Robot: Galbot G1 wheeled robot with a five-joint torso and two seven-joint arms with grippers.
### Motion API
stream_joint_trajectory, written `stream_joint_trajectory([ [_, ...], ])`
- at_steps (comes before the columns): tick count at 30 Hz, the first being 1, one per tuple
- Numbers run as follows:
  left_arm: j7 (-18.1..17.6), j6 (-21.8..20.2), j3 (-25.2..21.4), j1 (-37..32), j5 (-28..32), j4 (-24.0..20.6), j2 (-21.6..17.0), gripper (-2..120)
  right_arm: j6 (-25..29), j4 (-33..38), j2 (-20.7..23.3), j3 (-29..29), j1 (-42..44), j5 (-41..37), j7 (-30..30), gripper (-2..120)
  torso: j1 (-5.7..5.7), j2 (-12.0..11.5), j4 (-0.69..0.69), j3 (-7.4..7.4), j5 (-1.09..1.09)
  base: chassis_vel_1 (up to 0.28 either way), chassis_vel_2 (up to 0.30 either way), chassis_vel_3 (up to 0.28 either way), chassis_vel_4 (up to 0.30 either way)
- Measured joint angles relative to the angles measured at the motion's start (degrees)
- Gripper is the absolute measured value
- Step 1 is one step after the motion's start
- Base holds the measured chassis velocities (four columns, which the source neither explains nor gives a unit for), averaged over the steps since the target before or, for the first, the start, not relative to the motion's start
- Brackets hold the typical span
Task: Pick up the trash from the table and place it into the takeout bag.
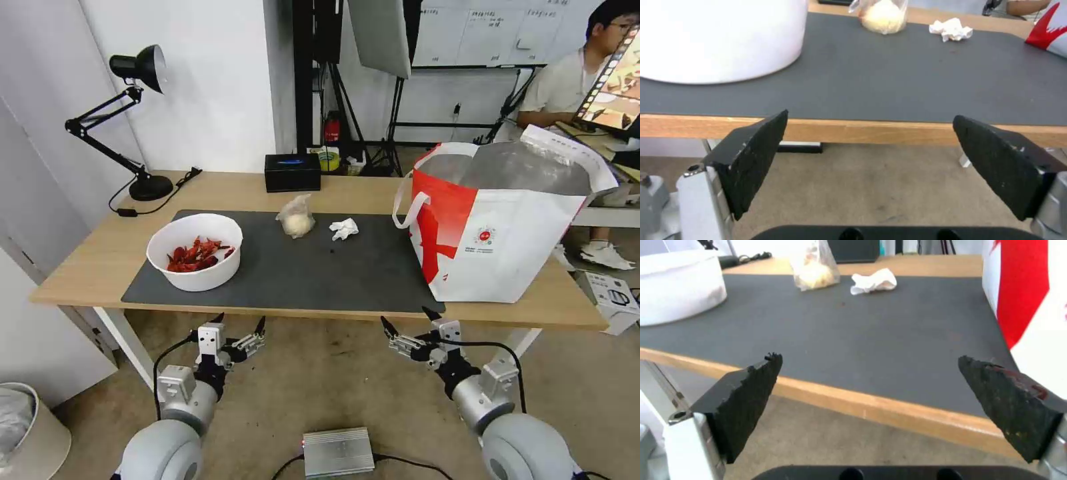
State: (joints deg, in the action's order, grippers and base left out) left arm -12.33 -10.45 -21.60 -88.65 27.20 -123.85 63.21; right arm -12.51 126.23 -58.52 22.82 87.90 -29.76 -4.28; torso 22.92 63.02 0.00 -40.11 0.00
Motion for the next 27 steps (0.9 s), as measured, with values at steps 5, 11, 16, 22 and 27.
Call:
stream_joint_trajectory([
  [5,0.43,0.68,-0.85,-1.03,-0.31,-1.12,0.64,100,-0.05,-0.04,0.73,-1.61,-4.39,-2.76,-0.82,100,0.00,0.00,0.00,0.00,0.00,0.000,0.000,0.000,0.000],
  [11,0.66,0.68,0.13,-0.12,-0.18,-1.03,0.69,100,1.27,-2.63,1.12,-3.55,-10.65,-5.08,0.25,100,0.00,0.00,0.02,0.00,0.01,0.000,0.000,0.000,0.000],
  [16,0.66,0.43,2.39,2.46,1.06,0.47,-0.58,100,1.39,-6.62,1.40,-5.52,-17.10,-7.23,0.57,100,0.00,0.00,-0.01,0.00,0.01,0.000,0.000,0.000,0.000],
  [22,0.65,0.40,2.01,2.25,1.17,0.27,-0.59,100,-0.11,-12.60,1.58,-9.71,-25.60,-8.76,-0.21,100,0.00,0.00,0.01,0.00,0.00,0.000,0.000,0.000,0.000],
  [27,0.65,0.37,1.75,1.87,1.05,0.27,-0.29,100,-1.35,-20.20,0.34,-14.40,-34.09,-9.59,-1.44,100,0.00,0.00,0.00,-0.01,0.00,0.000,0.000,0.000,0.000],
])
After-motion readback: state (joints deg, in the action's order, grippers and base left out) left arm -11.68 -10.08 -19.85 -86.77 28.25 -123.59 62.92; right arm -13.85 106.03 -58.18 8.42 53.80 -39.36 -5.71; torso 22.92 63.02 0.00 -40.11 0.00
